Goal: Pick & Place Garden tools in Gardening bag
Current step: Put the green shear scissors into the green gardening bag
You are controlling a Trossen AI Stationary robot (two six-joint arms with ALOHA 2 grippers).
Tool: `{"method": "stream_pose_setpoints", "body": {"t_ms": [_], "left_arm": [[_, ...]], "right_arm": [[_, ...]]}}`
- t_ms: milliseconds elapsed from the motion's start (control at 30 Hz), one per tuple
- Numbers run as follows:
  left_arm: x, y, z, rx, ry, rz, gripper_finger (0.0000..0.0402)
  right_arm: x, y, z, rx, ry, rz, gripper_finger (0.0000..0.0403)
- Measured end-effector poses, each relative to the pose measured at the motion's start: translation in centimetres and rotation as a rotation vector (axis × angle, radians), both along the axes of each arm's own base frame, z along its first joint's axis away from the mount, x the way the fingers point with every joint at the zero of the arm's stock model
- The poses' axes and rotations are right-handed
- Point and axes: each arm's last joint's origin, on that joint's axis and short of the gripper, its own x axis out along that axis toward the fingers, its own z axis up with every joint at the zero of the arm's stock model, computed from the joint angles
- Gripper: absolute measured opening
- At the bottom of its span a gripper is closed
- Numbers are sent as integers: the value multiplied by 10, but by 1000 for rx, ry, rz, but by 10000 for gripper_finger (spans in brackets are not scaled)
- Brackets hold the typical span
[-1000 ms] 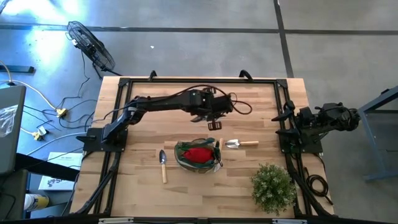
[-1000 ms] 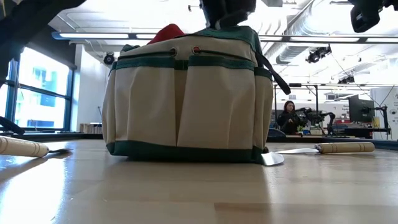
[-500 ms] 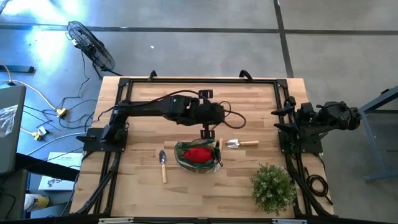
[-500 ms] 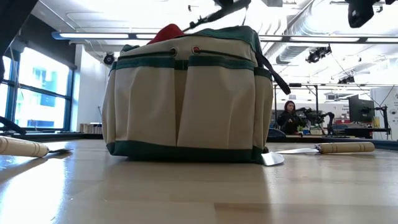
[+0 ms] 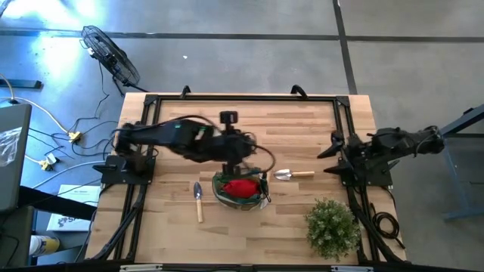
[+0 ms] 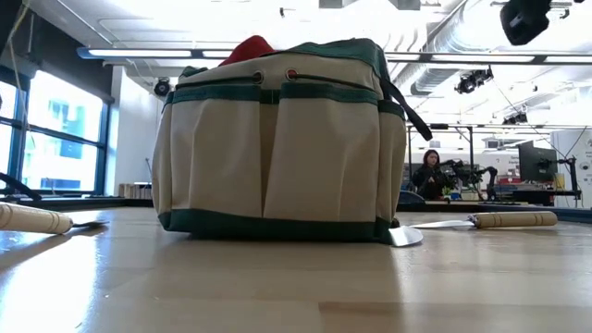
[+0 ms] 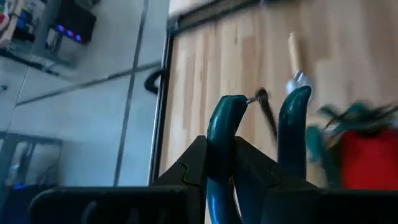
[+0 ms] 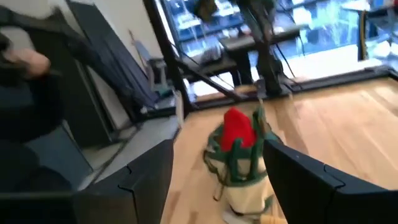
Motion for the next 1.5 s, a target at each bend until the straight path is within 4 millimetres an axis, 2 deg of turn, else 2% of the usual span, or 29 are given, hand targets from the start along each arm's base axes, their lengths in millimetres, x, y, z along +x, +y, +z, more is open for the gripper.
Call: {"method": "stream_pose_setpoints", "body": {"t_ms": [167, 400, 600, 833, 1033, 1200, 1333, 1500], "left_arm": [[-32, -19, 22, -61, -80, -45, 41], [-72, -50, 39, -117, -152, -106, 41], [-94, -79, 35, -96, -131, -148, 41], [-120, -108, 34, -25, -151, -186, 41], [-152, -125, 36, -121, -199, -200, 41], [-179, -147, 38, -121, -257, -270, 41], [-201, -162, 39, -201, -281, -319, 41], [-233, -188, 25, -203, -324, -379, 41]], "right_arm": [[25, 7, -10, -15, 19, 19, 240], [52, 17, -16, -6, -75, 77, 240], [68, 30, -22, 1, -82, 94, 240], [84, 55, -26, 23, -125, 82, 240], [94, 80, -34, 41, -147, 34, 240], [103, 98, -40, 81, -200, 7, 240], [108, 112, -48, 117, -235, 18, 240], [112, 133, -66, 161, -226, 4, 240]]}}
